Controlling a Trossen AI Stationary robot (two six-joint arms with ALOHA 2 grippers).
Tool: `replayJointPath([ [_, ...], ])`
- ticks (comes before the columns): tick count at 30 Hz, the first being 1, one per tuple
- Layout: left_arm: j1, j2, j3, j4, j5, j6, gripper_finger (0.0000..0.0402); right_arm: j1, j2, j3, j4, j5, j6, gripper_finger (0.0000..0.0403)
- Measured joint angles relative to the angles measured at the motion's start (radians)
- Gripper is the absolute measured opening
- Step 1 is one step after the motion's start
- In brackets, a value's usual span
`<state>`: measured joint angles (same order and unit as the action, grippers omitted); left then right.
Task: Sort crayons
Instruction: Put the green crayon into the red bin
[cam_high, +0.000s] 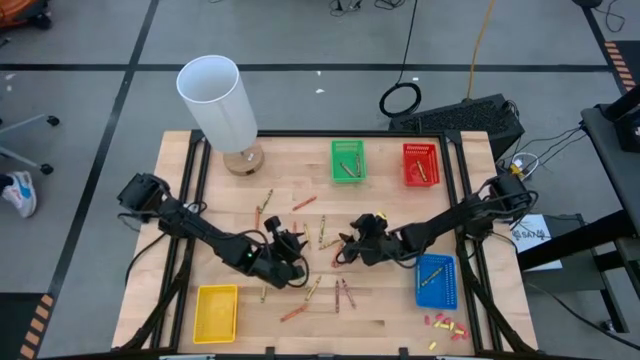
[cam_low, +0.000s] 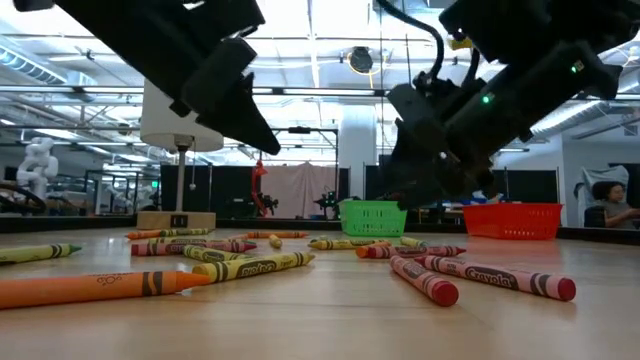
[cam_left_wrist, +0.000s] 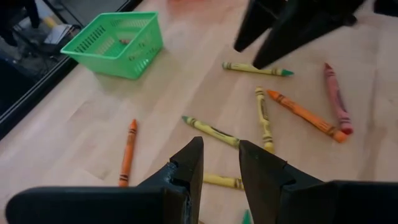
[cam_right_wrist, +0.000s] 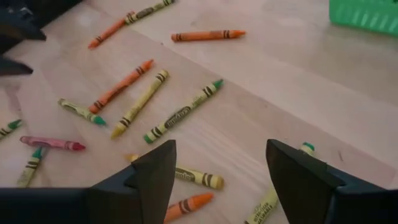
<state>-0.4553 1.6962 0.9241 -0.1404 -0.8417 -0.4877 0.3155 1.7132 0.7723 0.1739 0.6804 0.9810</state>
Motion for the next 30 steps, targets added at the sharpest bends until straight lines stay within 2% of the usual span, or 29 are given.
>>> replayJointPath([
  [4,0.019,0.0,0.0,0.001,0.003,-0.001,0.0102,0.0,0.008,0.0,-0.013,0.0,0.008,0.0233],
  [12,0.022,0.0,0.0,0.001,0.005,-0.003,0.0102,0.0,0.008,0.0,-0.162,0.004,0.124,0.0233],
  [19,0.022,0.0,0.0,0.001,0.008,-0.003,0.0102,0.0,0.013,0.0,-0.168,0.033,0.09,0.0233],
  [24,0.022,0.0,0.0,0.001,0.008,-0.003,0.0102,-0.005,0.061,0.001,-0.152,0.032,0.025,0.0233],
  [30,0.022,0.0,0.0,0.0,0.008,-0.003,0.0102,-0.022,0.098,0.001,-0.147,0.032,0.017,0.0232],
])
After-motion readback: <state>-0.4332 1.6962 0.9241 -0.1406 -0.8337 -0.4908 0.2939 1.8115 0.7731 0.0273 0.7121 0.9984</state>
